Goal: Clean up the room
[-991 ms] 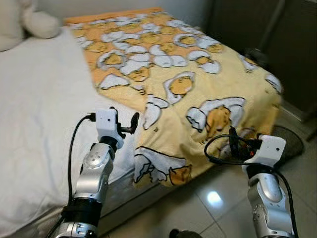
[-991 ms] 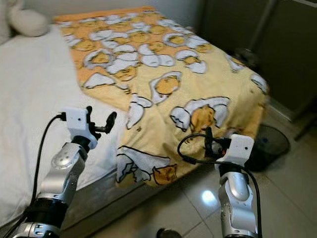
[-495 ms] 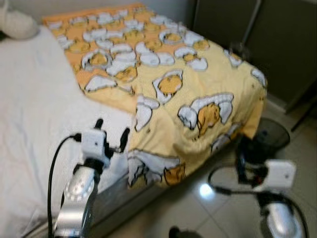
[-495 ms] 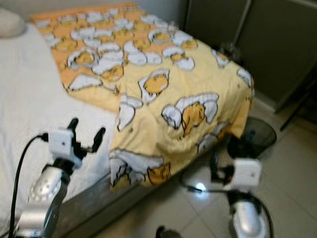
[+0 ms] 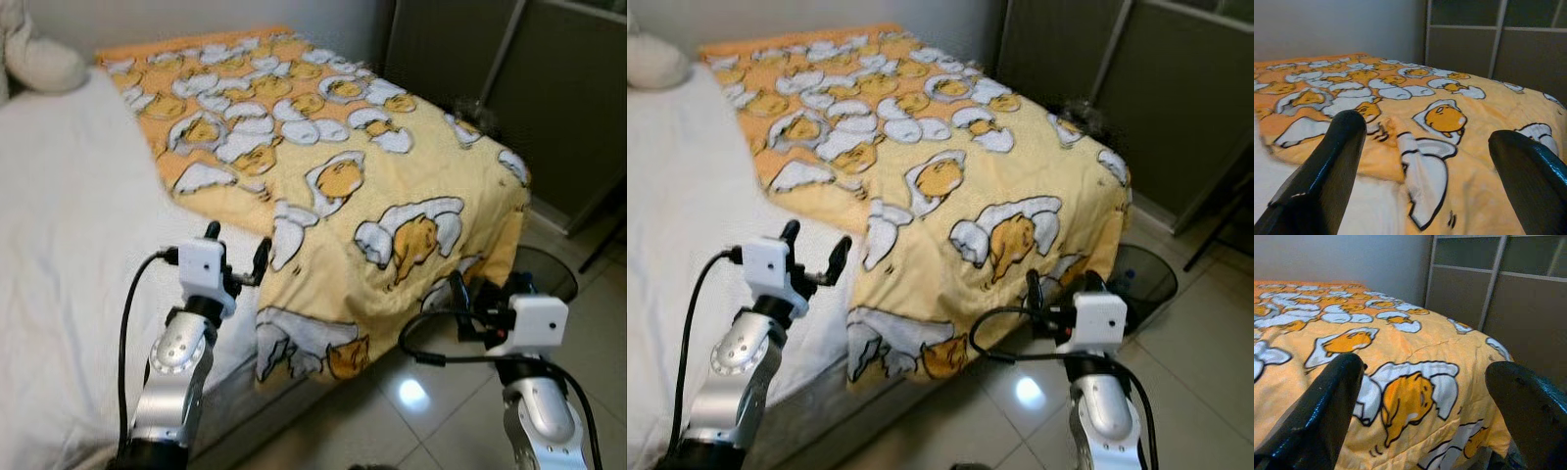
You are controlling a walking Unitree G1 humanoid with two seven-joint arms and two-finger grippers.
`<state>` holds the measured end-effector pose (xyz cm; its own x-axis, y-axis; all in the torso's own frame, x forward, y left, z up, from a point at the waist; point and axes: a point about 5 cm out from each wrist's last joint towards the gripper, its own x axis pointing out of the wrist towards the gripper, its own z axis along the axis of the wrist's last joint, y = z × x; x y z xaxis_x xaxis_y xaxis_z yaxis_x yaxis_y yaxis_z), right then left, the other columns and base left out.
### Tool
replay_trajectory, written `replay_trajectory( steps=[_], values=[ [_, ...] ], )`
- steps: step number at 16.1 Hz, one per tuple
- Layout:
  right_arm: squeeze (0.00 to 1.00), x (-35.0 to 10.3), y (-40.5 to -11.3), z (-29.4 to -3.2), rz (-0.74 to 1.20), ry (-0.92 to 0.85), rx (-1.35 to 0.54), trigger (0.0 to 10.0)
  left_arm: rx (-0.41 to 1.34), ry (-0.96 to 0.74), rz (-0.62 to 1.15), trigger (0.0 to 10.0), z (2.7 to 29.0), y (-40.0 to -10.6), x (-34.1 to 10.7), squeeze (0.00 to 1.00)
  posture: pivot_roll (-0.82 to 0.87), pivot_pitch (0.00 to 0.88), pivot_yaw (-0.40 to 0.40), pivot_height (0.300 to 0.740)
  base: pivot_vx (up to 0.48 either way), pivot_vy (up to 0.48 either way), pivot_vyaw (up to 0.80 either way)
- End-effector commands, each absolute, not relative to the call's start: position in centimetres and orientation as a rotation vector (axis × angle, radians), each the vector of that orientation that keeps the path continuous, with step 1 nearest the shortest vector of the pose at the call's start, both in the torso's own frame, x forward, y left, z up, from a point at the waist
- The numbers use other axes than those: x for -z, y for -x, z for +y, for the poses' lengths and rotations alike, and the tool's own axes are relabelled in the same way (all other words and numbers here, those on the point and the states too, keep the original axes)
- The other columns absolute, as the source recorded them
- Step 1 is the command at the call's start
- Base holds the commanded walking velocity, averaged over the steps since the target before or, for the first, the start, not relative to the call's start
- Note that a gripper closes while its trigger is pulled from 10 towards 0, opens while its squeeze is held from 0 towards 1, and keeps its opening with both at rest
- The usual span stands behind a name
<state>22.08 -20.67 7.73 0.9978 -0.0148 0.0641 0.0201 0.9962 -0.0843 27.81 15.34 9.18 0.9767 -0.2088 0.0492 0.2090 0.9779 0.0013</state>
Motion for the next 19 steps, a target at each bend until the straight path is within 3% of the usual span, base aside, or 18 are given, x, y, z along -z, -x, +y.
replay_trajectory(
  steps=[1,6,7,12,15,18,19],
  values=[
    [0.00,-7.9,-22.5,-20.8,-0.074,0.093,0.024,10.0,0.237,0.014,-0.059,10.0,14.6,-28.4,-9.5,0.00,-0.17,0.000,0.021,0.740,0.450,0.000,0.00],
    [0.00,-7.3,-23.0,-20.4,-0.033,0.090,0.001,10.0,0.209,0.006,-0.050,10.0,15.3,-29.4,-9.8,0.00,-0.17,0.000,0.036,0.740,0.450,0.000,-0.40],
    [0.00,-7.2,-23.2,-20.3,-0.030,0.090,-0.013,10.0,0.129,-0.035,-0.016,10.0,16.1,-29.9,-9.4,0.00,-0.17,0.000,0.039,0.731,0.000,0.000,0.00],
    [0.00,-7.3,-23.5,-19.8,-0.018,0.046,0.001,10.0,0.154,-0.034,0.171,10.0,16.5,-32.2,-7.1,0.00,-0.16,0.000,0.019,0.731,0.000,0.000,0.00],
    [0.00,-7.6,-22.5,-19.7,-0.007,0.003,-0.007,10.0,0.088,-0.213,0.309,10.0,17.9,-32.7,-5.1,0.00,-0.18,0.066,0.011,0.731,0.000,0.000,0.00],
    [0.00,-7.5,-19.6,-18.5,0.076,-0.058,-0.157,10.0,0.019,-0.087,0.324,10.0,20.0,-32.5,-5.0,0.00,-0.23,0.193,-0.008,0.731,0.000,0.000,0.00],
    [0.00,-7.4,-19.0,-18.4,0.095,-0.066,-0.182,10.0,0.034,-0.049,0.320,10.0,20.0,-32.2,-4.9,0.00,-0.23,0.193,-0.008,0.731,0.000,0.000,0.00]
  ],
)
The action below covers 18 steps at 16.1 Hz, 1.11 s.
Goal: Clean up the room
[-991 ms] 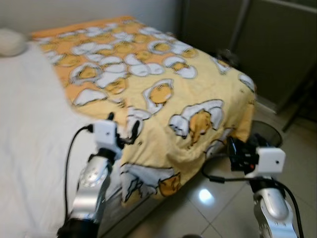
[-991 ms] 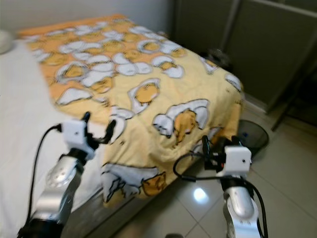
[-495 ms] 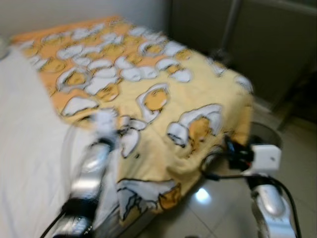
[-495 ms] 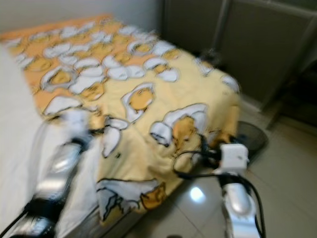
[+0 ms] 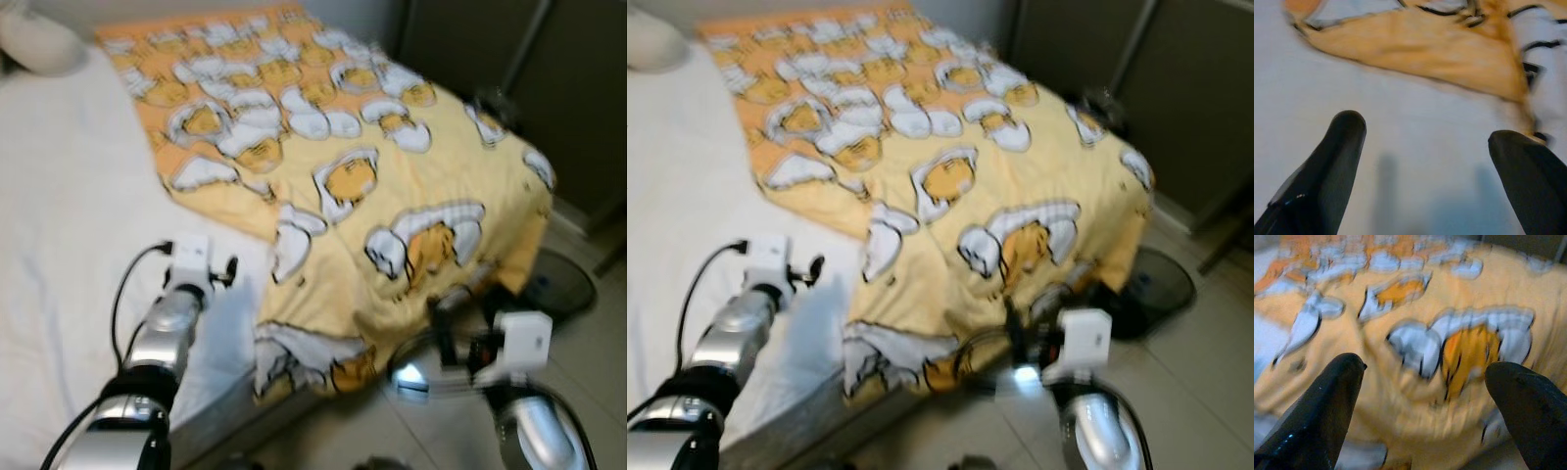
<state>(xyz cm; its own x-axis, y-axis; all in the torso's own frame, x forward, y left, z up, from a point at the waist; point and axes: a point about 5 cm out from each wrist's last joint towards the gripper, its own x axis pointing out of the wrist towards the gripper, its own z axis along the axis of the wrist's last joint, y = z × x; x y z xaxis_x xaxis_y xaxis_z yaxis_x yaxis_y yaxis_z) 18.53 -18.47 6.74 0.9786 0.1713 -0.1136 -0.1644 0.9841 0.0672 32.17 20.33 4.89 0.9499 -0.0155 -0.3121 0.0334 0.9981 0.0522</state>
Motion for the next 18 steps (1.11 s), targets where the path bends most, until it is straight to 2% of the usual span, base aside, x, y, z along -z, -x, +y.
replay_trajectory(
  steps=[1,7,11,14,18],
  values=[
    [0.00,-6.8,-17.6,-18.7,0.156,-0.062,-0.207,10.0,0.078,0.003,0.282,10.0,20.1,-31.3,-4.7,0.00,-0.24,0.235,-0.023,0.731,0.000,0.000,0.00],
    [0.00,-5.9,-14.5,-19.2,0.309,-0.035,-0.285,10.0,0.168,0.003,0.253,10.0,19.6,-27.6,-3.8,0.00,-0.24,0.299,-0.061,0.731,0.000,0.000,0.00],
    [0.00,-6.1,-14.6,-19.6,0.324,-0.031,-0.294,10.0,0.263,0.036,0.237,10.0,18.0,-23.8,-4.6,0.00,-0.23,0.304,-0.069,0.731,0.000,0.000,0.00],
    [0.00,-5.9,-14.6,-19.1,0.334,-0.041,-0.313,10.0,0.301,0.041,0.200,10.0,17.1,-23.4,-5.4,0.00,-0.22,0.298,-0.069,0.731,0.000,0.000,0.00],
    [0.00,-6.1,-15.0,-18.4,0.331,-0.045,-0.358,10.0,0.379,0.044,0.264,10.0,13.9,-23.6,-3.6,0.00,-0.23,0.295,-0.077,0.731,0.000,0.000,0.00]
  ],
)
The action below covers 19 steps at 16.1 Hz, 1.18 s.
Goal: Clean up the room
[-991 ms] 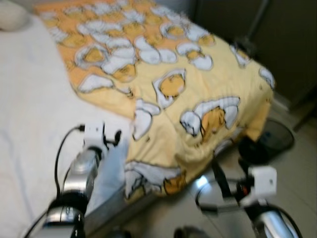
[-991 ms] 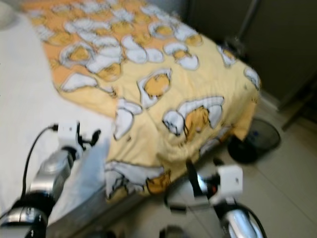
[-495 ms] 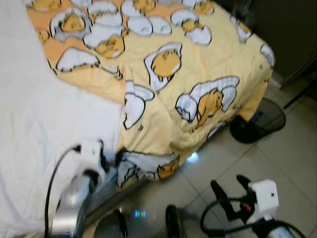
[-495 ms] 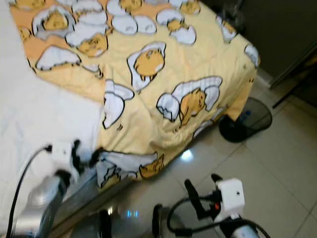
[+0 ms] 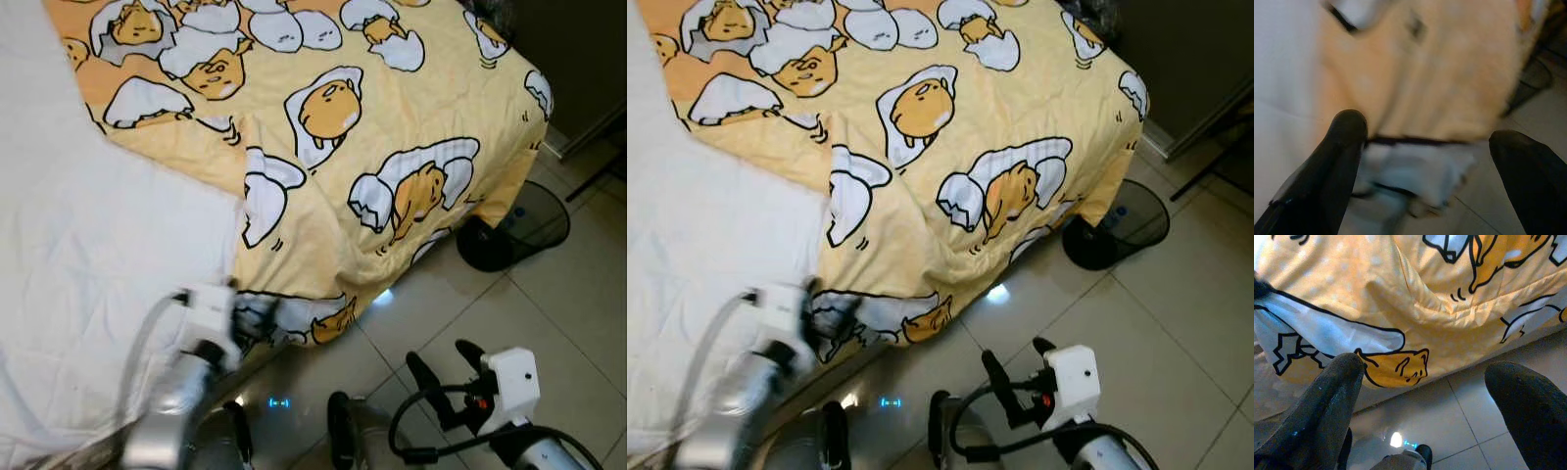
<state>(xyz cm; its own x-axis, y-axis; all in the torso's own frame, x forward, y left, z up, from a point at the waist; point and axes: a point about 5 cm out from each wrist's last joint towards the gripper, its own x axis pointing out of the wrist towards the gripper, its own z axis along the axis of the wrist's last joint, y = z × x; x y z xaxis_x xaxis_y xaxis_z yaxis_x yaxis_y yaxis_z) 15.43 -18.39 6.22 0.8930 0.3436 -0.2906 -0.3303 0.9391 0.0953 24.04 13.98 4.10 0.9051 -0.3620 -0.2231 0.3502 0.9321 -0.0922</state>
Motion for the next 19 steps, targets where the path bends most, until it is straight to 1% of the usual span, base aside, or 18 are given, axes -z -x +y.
replay_trajectory(
  steps=[1,3,6,7,8,9,11,12,13,14,16,19],
  values=[
    [0.00,-6.3,-15.1,-18.5,0.329,-0.037,-0.366,10.0,0.402,0.037,0.291,10.0,13.0,-23.6,-3.0,0.00,-0.24,0.292,-0.080,0.731,0.000,0.000,0.00],
    [0.00,-6.5,-15.2,-18.6,0.325,-0.028,-0.373,10.0,0.396,-0.039,0.338,10.0,12.3,-24.1,-1.4,0.00,-0.25,0.289,-0.089,0.731,0.000,0.000,0.00],
    [0.00,-6.5,-15.6,-18.5,0.318,-0.025,-0.377,10.0,0.227,-0.171,0.411,10.0,14.0,-25.8,0.4,0.00,-0.25,0.278,-0.097,0.731,0.000,0.000,0.00],
    [0.00,-6.6,-15.8,-18.6,0.314,-0.021,-0.375,10.0,0.165,-0.169,0.388,10.0,14.8,-26.6,0.0,0.00,-0.26,0.269,-0.094,0.731,0.000,0.000,0.00],
    [0.00,-6.7,-16.0,-18.8,0.309,-0.018,-0.367,10.0,0.148,-0.153,0.333,10.0,15.2,-27.0,-0.9,0.00,-0.26,0.263,-0.090,0.731,0.000,0.000,0.00],
    [0.00,-6.7,-16.0,-18.9,0.307,-0.016,-0.358,10.0,0.150,-0.153,0.289,10.0,15.6,-26.7,-1.3,0.00,-0.26,0.258,-0.087,0.731,0.000,0.000,0.00],
    [0.00,-6.3,-15.8,-18.9,0.317,-0.020,-0.353,10.0,0.133,-0.166,0.271,10.0,16.4,-25.6,-1.0,0.00,-0.25,0.250,-0.082,0.731,0.000,0.000,0.00],
    [0.00,-6.0,-15.7,-18.5,0.325,-0.030,-0.361,10.0,0.103,-0.168,0.263,10.0,17.2,-24.4,-0.9,0.00,-0.23,0.242,-0.083,0.731,0.000,0.000,0.00],
    [0.00,-6.0,-15.7,-18.5,0.326,-0.033,-0.364,10.0,0.102,-0.169,0.263,10.0,17.3,-24.0,-0.8,0.00,-0.23,0.242,-0.083,0.731,0.000,0.000,0.00],
    [0.00,-5.8,-15.8,-18.5,0.330,-0.032,-0.374,10.0,0.138,-0.158,0.257,10.0,16.9,-22.3,-0.9,0.00,-0.21,0.235,-0.085,0.731,0.000,0.000,0.00],
    [0.00,-5.6,-16.0,-18.7,0.336,-0.024,-0.382,10.0,0.179,-0.126,0.242,10.0,16.2,-20.8,-1.5,0.00,-0.20,0.227,-0.089,0.731,0.000,0.000,0.00],
    [0.00,-5.4,-16.2,-18.9,0.345,-0.016,-0.397,10.0,0.205,-0.083,0.207,10.0,15.9,-19.8,-2.7,0.00,-0.18,0.217,-0.095,0.731,0.000,0.000,0.00]
  ],
)
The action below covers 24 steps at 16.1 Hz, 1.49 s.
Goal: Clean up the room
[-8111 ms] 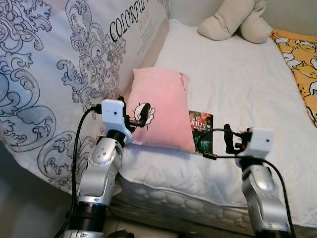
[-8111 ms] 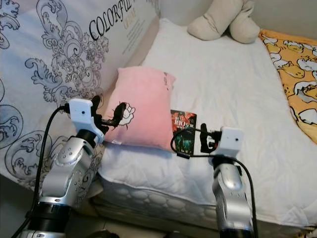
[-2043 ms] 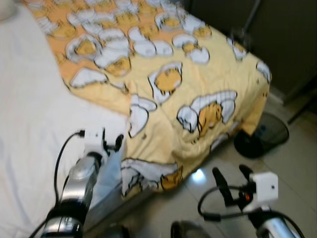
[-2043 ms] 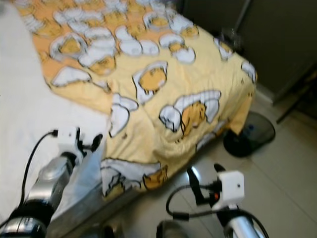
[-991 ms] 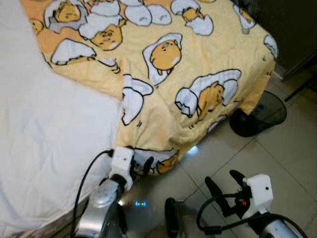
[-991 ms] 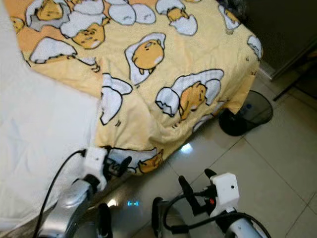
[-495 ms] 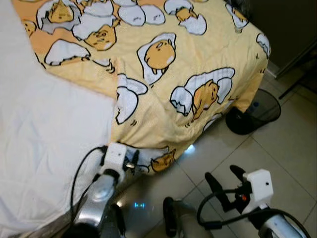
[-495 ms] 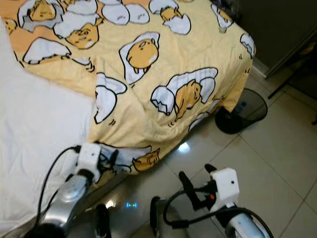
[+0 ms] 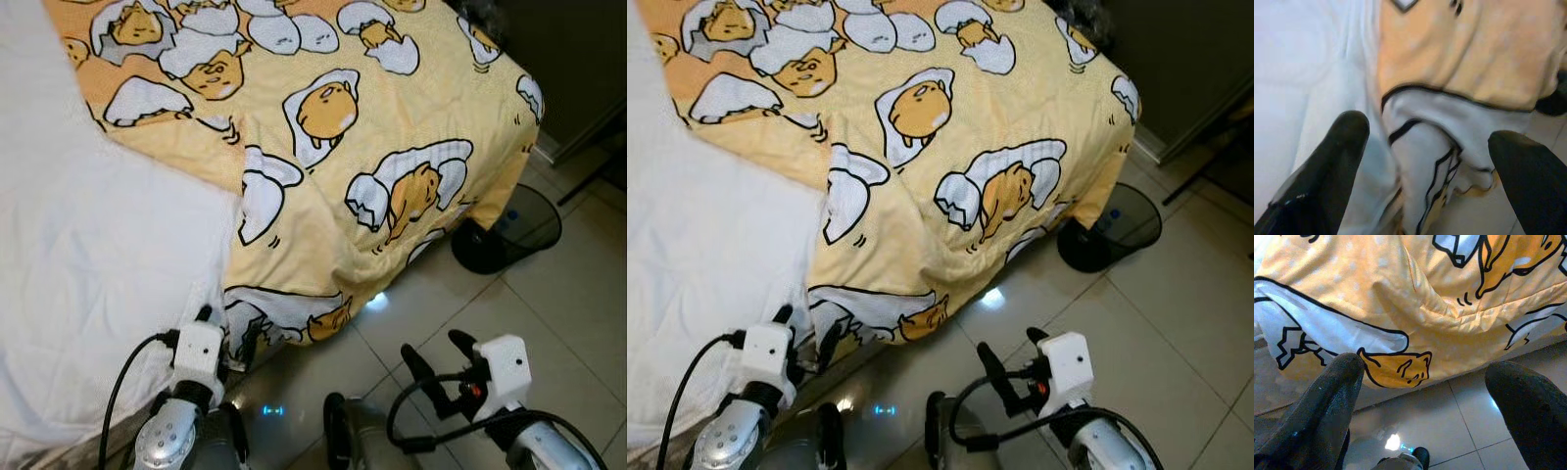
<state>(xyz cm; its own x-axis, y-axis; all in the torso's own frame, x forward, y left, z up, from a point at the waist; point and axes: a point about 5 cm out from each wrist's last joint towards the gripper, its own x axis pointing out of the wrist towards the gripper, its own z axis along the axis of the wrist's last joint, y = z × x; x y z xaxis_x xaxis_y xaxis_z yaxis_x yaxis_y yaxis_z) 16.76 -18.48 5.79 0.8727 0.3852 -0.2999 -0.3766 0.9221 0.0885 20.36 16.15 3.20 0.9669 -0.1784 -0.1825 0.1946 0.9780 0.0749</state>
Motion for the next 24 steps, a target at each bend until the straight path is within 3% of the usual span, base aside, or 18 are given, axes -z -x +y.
replay_trajectory(
  steps=[1,7,12,16,18,24],
  values=[
    [0.00,-5.2,-16.3,-18.8,0.348,-0.016,-0.405,10.0,0.198,-0.071,0.204,10.0,15.8,-20.0,-2.9,0.00,-0.18,0.209,-0.097,0.731,0.000,0.000,0.00],
    [0.00,-5.2,-16.4,-18.4,0.335,-0.018,-0.426,10.0,0.144,-0.084,0.288,10.0,15.5,-22.3,-0.7,0.00,-0.20,0.198,-0.103,0.731,0.000,0.000,0.00],
    [0.00,-5.4,-15.3,-18.9,0.345,-0.010,-0.410,10.0,0.035,-0.169,0.359,10.0,17.6,-24.9,0.7,0.00,-0.26,0.222,-0.104,0.731,0.000,0.000,0.00],
    [0.00,-5.5,-15.0,-18.8,0.350,-0.014,-0.407,10.0,0.113,-0.068,0.384,9.8,15.6,-24.6,1.6,0.00,-0.26,0.229,-0.109,0.731,0.000,0.000,0.00],
    [0.00,-5.6,-15.5,-18.8,0.343,-0.014,-0.413,10.0,0.233,-0.004,0.409,0.0,13.2,-25.0,1.9,0.00,-0.25,0.229,-0.118,0.731,0.000,0.000,0.00],
    [0.00,-6.2,-17.1,-18.7,0.307,-0.004,-0.423,10.0,0.322,-0.009,0.475,0.0,11.3,-27.2,1.6,0.00,-0.24,0.204,-0.124,0.731,0.000,0.000,0.00]
  ],
)
